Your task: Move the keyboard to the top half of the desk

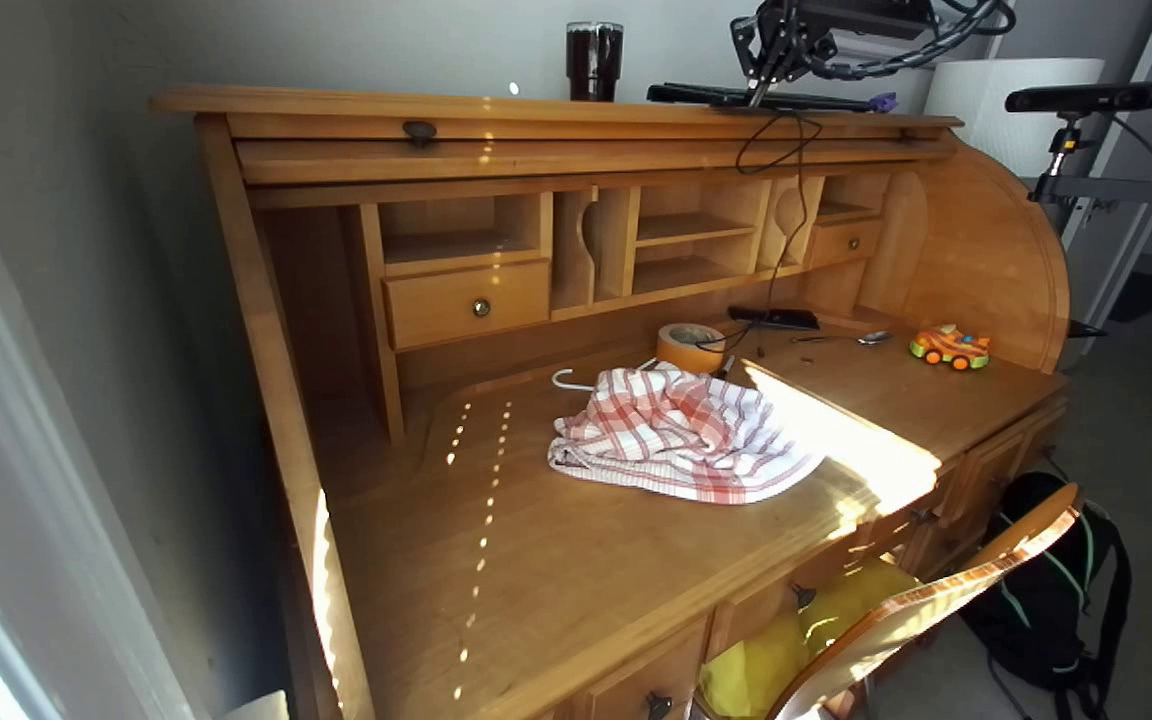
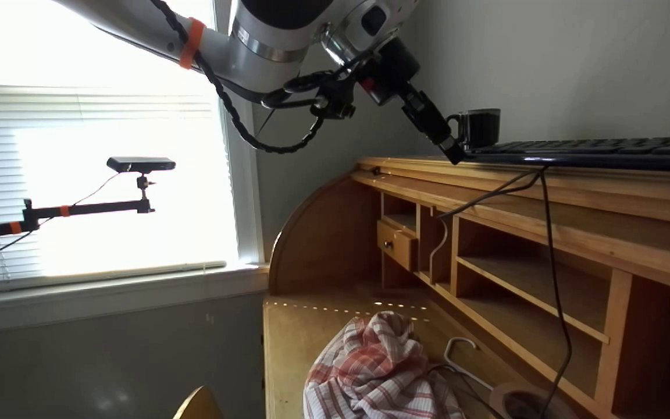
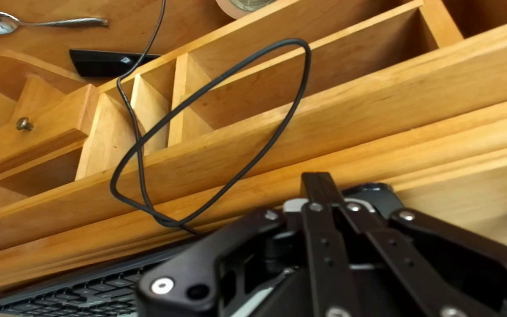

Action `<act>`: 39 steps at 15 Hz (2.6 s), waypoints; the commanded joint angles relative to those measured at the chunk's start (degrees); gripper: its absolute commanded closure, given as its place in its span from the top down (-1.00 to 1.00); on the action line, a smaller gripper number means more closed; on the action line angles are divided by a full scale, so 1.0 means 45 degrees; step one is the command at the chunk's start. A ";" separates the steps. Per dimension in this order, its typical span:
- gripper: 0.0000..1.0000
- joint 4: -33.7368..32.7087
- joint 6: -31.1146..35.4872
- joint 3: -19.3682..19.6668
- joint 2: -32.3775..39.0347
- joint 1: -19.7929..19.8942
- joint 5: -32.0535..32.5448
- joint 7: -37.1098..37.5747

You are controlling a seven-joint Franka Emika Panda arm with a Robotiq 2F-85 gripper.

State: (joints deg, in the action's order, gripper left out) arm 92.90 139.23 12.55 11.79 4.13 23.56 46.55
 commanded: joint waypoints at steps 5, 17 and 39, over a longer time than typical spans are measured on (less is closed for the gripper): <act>-1.00 -0.1285 0.0321 0.0099 0.1003 0.0180 -0.0392 -0.0264; -1.00 -0.2606 0.0189 0.0241 0.1990 0.0346 -0.1086 -0.0823; 0.50 0.4142 -0.4882 -0.1065 -0.4492 -0.0700 0.4104 0.5410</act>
State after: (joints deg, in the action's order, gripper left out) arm 103.30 125.01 11.69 -1.03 0.25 39.40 64.89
